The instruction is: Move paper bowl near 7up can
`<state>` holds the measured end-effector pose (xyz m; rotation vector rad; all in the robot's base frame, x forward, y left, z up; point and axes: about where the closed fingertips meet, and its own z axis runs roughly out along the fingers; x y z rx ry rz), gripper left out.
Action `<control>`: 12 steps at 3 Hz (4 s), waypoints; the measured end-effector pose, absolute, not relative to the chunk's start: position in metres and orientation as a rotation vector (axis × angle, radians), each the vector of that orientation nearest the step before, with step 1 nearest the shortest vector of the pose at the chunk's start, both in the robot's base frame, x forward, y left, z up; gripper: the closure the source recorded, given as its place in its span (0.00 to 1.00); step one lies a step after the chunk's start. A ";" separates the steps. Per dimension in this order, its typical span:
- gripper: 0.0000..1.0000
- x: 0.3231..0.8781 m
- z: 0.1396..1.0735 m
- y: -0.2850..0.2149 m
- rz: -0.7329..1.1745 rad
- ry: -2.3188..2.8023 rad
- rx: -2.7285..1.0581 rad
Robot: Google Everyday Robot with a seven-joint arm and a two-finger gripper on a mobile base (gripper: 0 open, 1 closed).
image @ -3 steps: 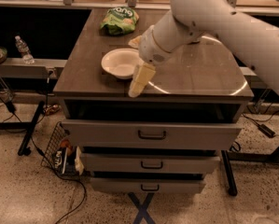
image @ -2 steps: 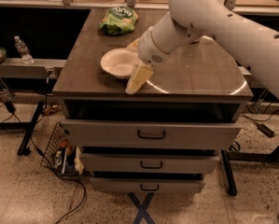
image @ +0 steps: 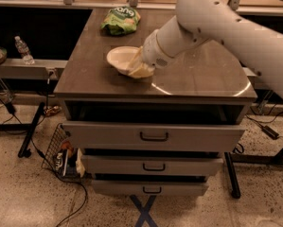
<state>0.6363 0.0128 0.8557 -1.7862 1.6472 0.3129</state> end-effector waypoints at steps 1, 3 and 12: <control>0.99 0.635 0.876 0.005 0.237 1.630 -1.769; 1.00 0.638 0.931 -0.031 0.020 1.598 -1.713; 1.00 0.690 0.904 -0.315 -0.396 1.827 -1.536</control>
Offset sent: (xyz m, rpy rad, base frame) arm 0.0044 -0.0930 0.1466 -0.1197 -0.4028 -0.1969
